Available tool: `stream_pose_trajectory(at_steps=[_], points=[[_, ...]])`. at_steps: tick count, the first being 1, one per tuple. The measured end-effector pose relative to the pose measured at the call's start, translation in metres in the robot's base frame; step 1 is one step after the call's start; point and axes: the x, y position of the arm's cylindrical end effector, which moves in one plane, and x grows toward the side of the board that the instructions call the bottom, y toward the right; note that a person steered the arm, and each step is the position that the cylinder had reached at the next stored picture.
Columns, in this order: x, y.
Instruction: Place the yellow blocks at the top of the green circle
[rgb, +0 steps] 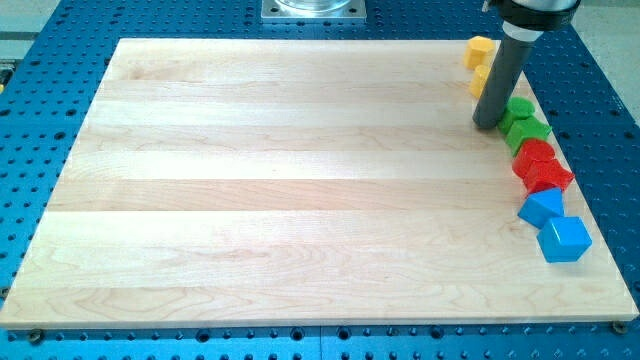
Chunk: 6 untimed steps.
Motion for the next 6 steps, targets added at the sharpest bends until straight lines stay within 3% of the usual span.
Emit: stream_pose_trajectory(at_steps=[2,6], points=[[-0.021,-0.064],[-0.064,-0.022]])
